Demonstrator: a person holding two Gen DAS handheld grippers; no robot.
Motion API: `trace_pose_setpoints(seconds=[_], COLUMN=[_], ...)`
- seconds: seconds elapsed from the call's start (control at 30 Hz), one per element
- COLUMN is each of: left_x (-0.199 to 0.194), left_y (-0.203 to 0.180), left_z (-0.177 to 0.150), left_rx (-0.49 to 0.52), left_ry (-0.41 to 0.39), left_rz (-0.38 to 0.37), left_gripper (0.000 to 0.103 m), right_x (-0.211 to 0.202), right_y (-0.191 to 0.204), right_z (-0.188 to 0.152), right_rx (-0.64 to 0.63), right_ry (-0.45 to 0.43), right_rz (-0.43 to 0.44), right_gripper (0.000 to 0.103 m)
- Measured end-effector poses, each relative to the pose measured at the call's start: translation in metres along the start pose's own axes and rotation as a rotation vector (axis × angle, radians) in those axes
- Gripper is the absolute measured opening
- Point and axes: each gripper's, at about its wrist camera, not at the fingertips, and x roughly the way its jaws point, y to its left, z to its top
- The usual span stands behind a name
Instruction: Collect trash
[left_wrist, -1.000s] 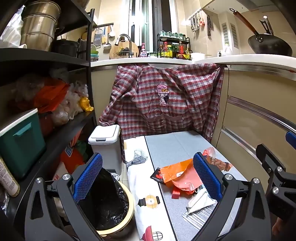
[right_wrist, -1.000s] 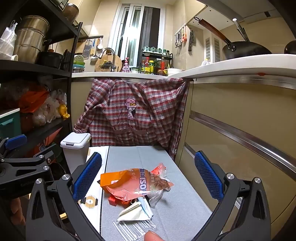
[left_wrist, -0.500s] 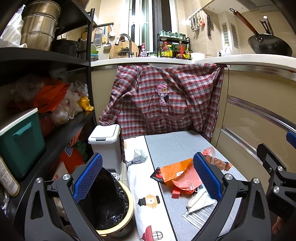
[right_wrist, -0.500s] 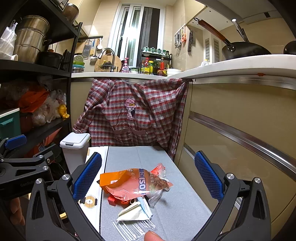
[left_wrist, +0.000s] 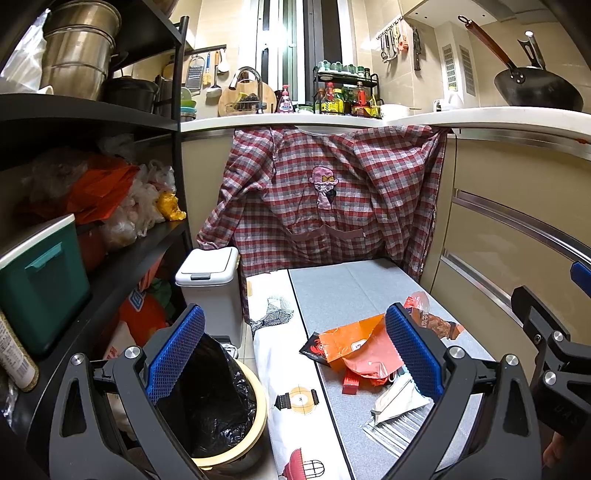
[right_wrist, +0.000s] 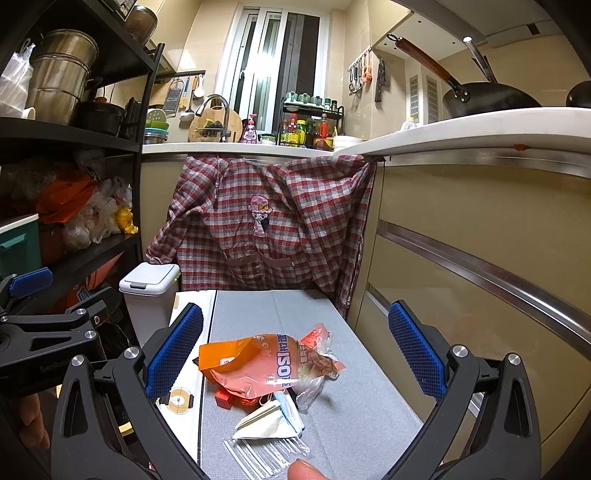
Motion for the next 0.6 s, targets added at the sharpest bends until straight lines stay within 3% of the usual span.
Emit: trace_pose_setpoints(seconds=[0.6], left_x=[0.0003], left_y=[0.0000], left_z=[-0.0012], left_rx=[0.006], left_ry=[-0.002], left_rz=[-0.001], left_gripper=[0.095], right_x=[0.0004], right_y=[0.0006], right_z=[-0.0016], right_rx=[0.001], right_ry=[0.001], right_rz=[-0.001], right_gripper=[0.098])
